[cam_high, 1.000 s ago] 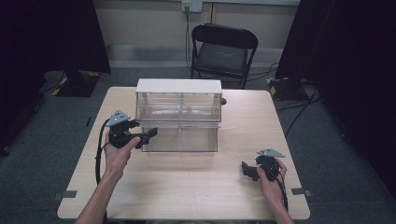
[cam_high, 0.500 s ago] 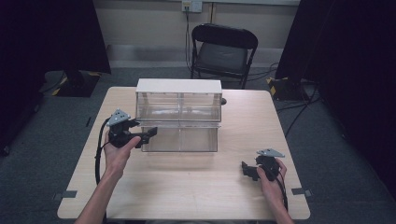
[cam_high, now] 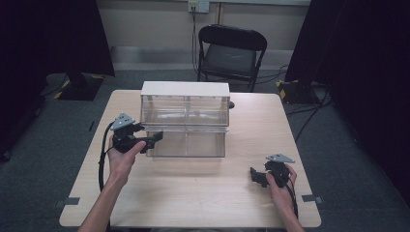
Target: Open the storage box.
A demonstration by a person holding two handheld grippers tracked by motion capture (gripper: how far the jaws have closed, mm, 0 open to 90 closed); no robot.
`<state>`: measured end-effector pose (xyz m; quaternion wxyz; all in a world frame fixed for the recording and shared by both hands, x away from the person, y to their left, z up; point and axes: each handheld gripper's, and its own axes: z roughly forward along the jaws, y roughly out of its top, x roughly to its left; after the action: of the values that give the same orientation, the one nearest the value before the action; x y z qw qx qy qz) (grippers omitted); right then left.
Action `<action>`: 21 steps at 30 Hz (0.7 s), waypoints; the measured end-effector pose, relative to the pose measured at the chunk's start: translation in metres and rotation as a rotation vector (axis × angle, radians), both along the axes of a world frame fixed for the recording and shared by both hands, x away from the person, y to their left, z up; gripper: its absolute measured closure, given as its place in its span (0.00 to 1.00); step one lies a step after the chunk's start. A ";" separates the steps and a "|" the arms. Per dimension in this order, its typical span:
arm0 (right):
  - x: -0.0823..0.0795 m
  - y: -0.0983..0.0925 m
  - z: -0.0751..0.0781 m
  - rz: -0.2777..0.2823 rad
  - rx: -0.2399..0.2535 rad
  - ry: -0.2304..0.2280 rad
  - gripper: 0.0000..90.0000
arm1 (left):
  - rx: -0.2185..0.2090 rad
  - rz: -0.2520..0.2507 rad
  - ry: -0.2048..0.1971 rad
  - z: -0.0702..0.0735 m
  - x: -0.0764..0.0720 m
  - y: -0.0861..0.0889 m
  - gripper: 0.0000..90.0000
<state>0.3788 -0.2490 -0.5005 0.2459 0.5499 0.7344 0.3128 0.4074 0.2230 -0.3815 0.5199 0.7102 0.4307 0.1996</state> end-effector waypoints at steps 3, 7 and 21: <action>0.000 0.000 0.000 0.000 0.000 0.000 0.10 | -0.002 0.006 0.009 0.000 0.001 -0.001 0.18; 0.000 0.000 0.000 0.000 0.000 0.000 0.10 | -0.002 0.008 0.008 0.000 0.001 -0.001 0.18; 0.000 0.000 0.000 0.000 0.000 0.000 0.10 | -0.002 0.002 0.010 0.000 0.001 0.000 0.18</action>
<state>0.3788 -0.2490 -0.5005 0.2458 0.5499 0.7344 0.3129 0.4083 0.2230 -0.3815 0.5181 0.7102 0.4345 0.1961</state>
